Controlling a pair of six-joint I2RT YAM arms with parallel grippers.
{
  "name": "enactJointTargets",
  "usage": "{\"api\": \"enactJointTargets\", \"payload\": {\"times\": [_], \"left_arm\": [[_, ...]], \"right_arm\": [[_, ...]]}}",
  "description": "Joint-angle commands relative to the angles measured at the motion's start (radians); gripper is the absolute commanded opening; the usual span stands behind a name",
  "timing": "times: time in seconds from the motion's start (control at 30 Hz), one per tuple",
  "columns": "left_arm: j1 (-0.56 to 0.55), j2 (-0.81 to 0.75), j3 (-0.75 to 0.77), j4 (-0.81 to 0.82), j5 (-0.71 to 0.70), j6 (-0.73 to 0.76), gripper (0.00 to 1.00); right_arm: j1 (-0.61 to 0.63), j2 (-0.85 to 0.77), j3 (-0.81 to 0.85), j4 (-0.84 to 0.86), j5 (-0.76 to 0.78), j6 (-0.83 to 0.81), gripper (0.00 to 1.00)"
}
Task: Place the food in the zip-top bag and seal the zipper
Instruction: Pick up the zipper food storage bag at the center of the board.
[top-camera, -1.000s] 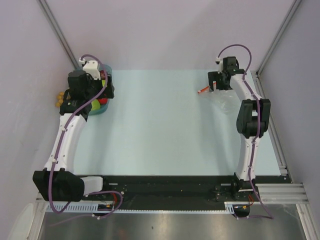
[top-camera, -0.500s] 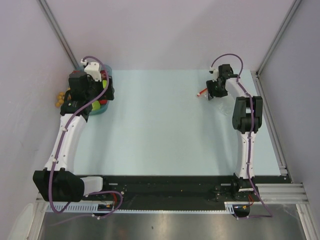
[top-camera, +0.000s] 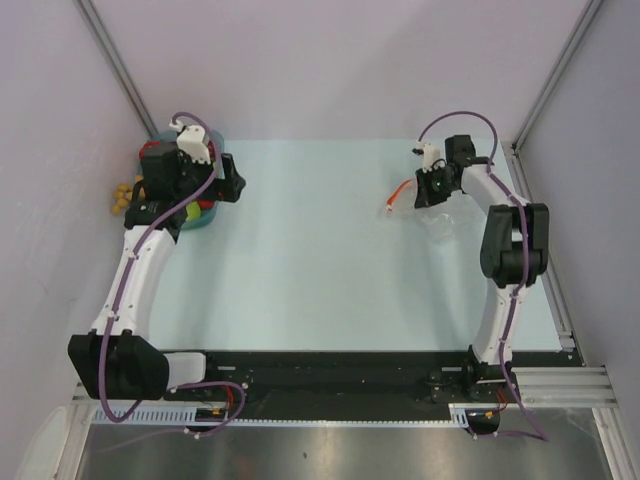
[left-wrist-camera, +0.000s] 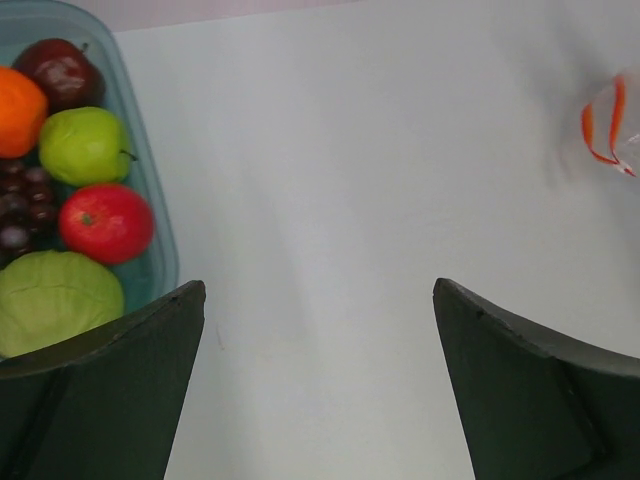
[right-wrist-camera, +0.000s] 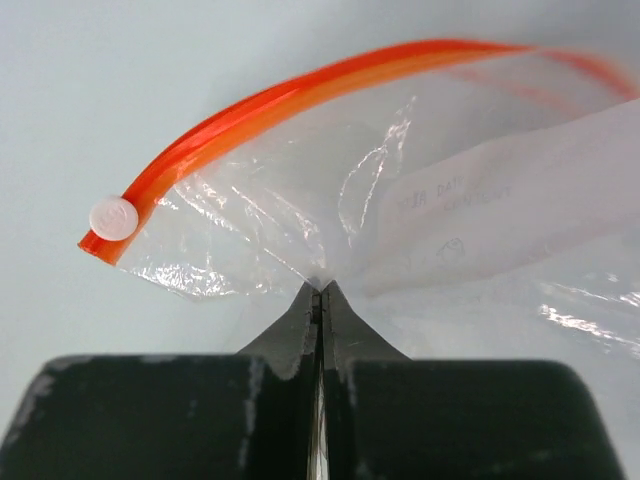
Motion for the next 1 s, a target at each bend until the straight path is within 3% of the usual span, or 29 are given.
{"api": "enactJointTargets", "payload": {"times": [0.0, 0.13, 0.3, 0.5, 0.77, 0.9, 0.97], "left_arm": [[-0.005, 0.014, -0.028, 0.106, 0.208, -0.119, 1.0], [-0.006, 0.085, 0.031, 0.109, 0.339, -0.222, 1.0], [-0.014, 0.148, 0.047, 0.217, 0.514, -0.452, 1.0], [-0.109, 0.156, -0.004, 0.371, 0.555, -0.613, 0.96], [-0.218, 0.218, -0.013, 0.527, 0.592, -0.758, 0.81], [-0.244, 0.254, -0.015, 0.601, 0.635, -0.828, 0.67], [-0.261, 0.265, -0.013, 0.607, 0.64, -0.837, 0.65]], "right_arm": [[0.038, -0.271, -0.094, 0.141, -0.179, -0.123, 0.0], [0.086, -0.449, -0.223, 0.192, -0.285, -0.228, 0.0], [0.15, -0.627, -0.315, 0.302, -0.277, -0.264, 0.0], [0.218, -0.758, -0.407, 0.439, -0.28, -0.285, 0.0], [0.316, -0.833, -0.468, 0.427, -0.331, -0.367, 0.0], [0.357, -0.859, -0.49, 0.434, -0.331, -0.371, 0.0], [0.379, -0.871, -0.496, 0.445, -0.328, -0.365, 0.0]]}}
